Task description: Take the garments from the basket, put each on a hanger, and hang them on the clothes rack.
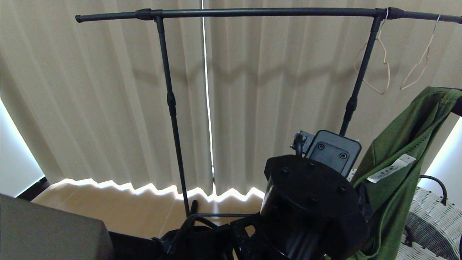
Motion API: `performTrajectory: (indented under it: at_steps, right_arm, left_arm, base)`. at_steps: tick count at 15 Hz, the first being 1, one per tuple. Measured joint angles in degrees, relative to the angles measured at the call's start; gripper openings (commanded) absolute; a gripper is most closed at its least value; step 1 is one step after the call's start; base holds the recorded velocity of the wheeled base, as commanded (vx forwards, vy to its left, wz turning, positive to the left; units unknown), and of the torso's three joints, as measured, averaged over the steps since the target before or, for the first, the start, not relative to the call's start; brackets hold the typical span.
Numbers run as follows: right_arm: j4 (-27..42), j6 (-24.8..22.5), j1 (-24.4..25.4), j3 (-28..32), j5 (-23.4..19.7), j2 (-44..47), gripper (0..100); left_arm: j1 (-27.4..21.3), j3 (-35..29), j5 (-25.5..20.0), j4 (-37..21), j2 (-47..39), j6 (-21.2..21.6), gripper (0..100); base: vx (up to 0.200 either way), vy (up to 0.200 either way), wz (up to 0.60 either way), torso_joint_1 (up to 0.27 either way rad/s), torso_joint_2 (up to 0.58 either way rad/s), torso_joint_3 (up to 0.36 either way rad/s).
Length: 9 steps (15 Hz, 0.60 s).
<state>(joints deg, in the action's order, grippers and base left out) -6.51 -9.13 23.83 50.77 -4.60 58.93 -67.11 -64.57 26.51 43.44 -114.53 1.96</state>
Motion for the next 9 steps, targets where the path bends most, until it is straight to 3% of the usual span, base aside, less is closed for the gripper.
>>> performTrajectory:
  at_steps: [9]
  right_arm:
    - [-0.1,0.0,0.3,1.7,0.1,-0.1,0]
  left_arm:
    - [-0.1,6.8,-0.1,-0.1,-1.1,0.0,100]
  base:
    - [0.000,0.000,0.00,0.000,0.00,0.000]
